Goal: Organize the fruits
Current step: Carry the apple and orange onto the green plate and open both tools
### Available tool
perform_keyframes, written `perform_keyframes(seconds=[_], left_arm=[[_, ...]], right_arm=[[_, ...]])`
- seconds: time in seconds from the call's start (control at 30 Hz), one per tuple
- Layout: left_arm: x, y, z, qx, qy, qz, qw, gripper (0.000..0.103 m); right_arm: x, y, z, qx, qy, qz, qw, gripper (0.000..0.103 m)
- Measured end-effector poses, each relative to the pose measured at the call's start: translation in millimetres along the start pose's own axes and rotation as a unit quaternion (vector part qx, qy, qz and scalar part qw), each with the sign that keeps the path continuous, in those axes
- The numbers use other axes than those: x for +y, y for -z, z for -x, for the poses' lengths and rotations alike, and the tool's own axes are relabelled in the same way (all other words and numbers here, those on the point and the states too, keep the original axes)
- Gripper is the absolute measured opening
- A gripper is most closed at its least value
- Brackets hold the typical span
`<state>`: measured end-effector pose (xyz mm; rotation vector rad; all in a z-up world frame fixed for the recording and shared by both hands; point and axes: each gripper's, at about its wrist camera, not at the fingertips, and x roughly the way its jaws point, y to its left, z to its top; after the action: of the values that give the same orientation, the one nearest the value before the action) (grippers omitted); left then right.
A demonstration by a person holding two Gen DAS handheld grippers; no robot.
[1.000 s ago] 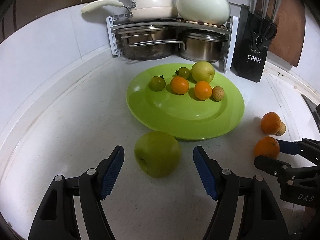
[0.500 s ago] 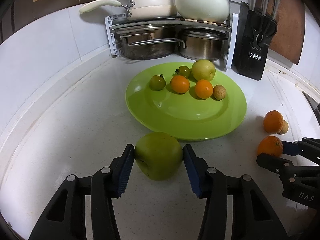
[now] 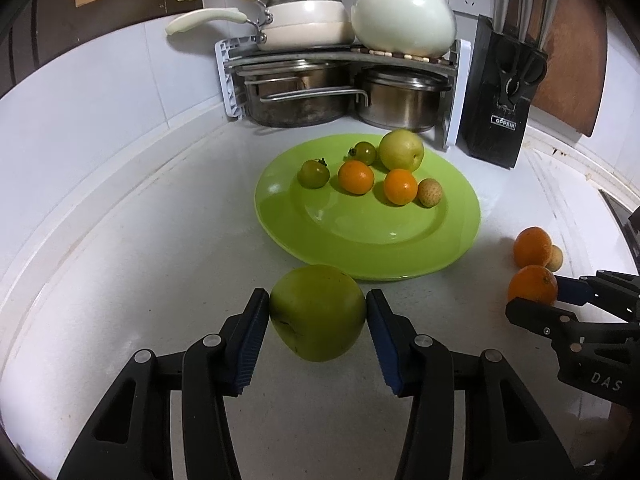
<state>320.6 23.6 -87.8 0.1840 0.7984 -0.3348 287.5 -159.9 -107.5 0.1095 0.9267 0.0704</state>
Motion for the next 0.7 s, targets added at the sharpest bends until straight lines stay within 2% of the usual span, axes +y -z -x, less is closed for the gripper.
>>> perform_keyframes(seconds=[0.7], left_arm=[[-18.6,-5.0,70.7,-0.041,-0.02,0.014,0.9988,0.049]], right_arm=[[4.1,-8.1,53.0,-0.053,-0.037,0.057,0.996,0.044]])
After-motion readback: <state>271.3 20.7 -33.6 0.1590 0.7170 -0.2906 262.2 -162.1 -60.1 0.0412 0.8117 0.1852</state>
